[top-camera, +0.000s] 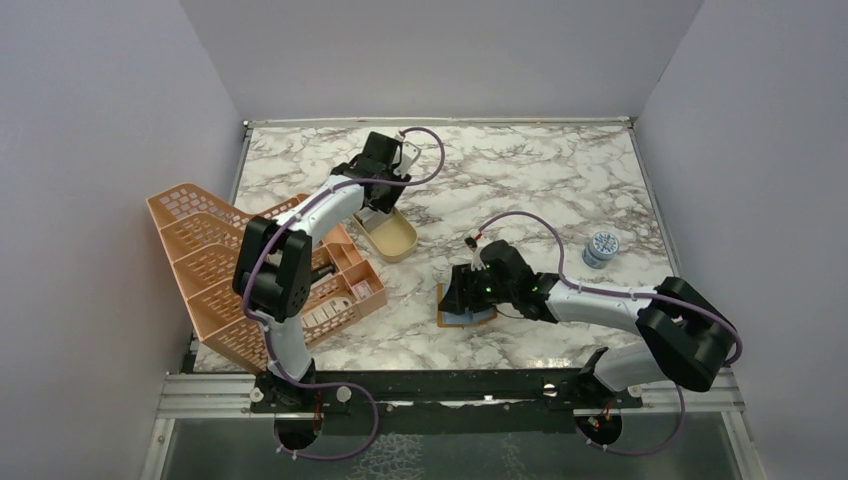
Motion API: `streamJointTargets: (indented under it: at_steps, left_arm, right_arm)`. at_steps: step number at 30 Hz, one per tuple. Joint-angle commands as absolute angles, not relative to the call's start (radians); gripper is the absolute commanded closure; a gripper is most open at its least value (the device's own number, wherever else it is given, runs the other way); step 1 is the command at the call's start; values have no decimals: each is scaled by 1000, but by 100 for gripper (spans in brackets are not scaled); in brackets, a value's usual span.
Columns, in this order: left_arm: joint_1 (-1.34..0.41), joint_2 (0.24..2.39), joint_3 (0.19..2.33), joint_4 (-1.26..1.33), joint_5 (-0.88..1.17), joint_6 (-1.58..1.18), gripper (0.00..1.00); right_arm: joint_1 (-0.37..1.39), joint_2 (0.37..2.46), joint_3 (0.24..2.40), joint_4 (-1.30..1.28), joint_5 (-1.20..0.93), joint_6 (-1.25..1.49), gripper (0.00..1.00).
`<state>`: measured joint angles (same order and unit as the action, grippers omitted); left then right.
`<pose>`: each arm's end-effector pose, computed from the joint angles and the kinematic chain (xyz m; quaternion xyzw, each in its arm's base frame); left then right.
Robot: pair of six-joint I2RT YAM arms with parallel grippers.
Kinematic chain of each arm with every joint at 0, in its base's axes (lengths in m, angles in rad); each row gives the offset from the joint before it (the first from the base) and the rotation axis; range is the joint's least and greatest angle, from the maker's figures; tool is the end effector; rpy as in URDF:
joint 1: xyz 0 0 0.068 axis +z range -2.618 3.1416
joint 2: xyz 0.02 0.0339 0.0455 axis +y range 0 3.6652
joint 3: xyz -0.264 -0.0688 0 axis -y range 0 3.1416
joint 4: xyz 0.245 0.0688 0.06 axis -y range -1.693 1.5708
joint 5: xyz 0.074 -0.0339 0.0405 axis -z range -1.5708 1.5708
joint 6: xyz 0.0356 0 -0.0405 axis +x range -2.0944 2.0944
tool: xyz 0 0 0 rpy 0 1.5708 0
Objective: Put the credit cards into the card holder
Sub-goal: Open the card holder at the center of the board, then pick up the credit card from the storage box.
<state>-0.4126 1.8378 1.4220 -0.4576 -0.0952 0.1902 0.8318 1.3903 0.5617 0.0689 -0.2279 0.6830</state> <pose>0.3754 -0.1606 0.2402 0.2632 0.9013 0.0066 0.3441 0.1700 0.1985 0.1584 -0.1126 0.9071 0.3452 0.2130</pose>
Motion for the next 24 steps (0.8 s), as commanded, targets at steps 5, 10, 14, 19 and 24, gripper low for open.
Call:
streamJointTargets:
  at_steps: [5,10,14,19,24]
  left_arm:
    - [-464,1879,1408,-429,-192,267,58]
    - [-471,1884,1399,-419,-237,272,60]
    - [-472,1891,1396,-407,-271,279,60]
    - [-472,1902,1394,-403,-276,277,60]
    - [-475,1911,1381,-400,-262,294,56]
  right_arm:
    - [837,1396,537,119,-243,676,46]
    - [838,1394,541,105,-238,670,47]
    - [838,1384,527,112,-235,673,47]
    - [837,1385,523,113,-236,681,47]
    - [837,1372,517,113,-226,679,47]
